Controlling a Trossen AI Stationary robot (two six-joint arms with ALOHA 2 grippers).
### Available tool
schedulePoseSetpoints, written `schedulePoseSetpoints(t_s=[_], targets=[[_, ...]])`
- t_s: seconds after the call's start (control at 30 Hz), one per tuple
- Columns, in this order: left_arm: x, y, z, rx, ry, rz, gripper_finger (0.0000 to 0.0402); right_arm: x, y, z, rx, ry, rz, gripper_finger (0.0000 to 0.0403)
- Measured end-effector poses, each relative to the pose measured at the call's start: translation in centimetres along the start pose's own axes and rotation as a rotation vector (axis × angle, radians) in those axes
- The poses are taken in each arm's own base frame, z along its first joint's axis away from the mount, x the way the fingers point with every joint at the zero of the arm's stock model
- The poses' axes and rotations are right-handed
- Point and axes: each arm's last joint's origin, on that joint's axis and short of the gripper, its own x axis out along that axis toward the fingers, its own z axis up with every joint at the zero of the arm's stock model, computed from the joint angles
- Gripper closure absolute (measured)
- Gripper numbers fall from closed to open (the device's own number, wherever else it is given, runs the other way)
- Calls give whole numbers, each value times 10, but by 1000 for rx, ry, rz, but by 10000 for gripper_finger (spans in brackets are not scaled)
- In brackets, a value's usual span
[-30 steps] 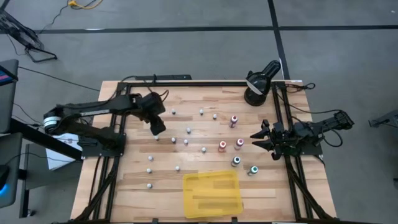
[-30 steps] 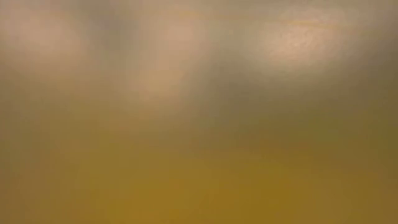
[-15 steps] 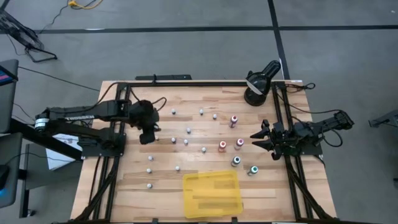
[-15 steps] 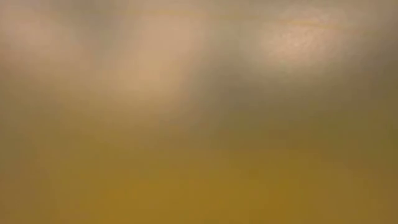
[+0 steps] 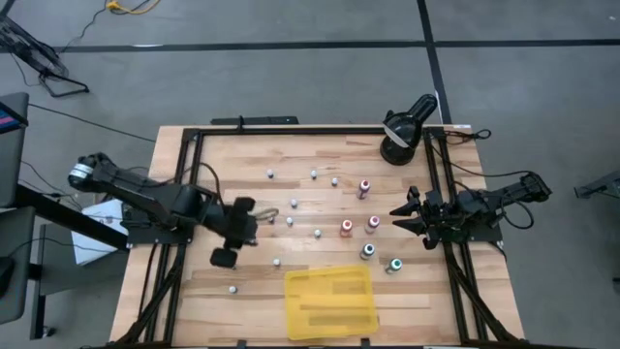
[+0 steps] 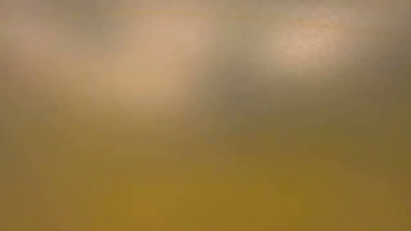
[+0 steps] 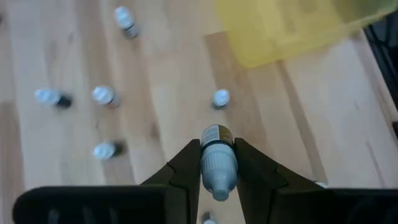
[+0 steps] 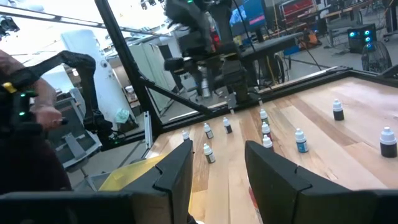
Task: Pick & Place food coloring
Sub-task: Put the small brown food coloring bottle in the yellow bin
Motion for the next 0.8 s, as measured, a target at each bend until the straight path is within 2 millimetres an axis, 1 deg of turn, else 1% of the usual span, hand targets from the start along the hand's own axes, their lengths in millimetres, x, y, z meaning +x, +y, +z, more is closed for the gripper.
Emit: schedulePoseSetpoints(t_s=[0.13,0.27,0.4,0.6,0.7,0.8], targets=[[8,-16,21,83,43,-11,331,0,0,0,0,0,0,264],[15,-25,47,106,95,-1,333,0,0,0,0,0,0,266],[25,-29,79,83,126,15,330,0,0,0,0,1,0,265],[48,-35,125,39,161,31,333,0,0,0,0,0,0,266],[61,-39,141,-8,178,35,332,0,0,0,0,1,0,266],[76,-44,151,-57,191,39,330,0,0,0,0,0,0,264]])
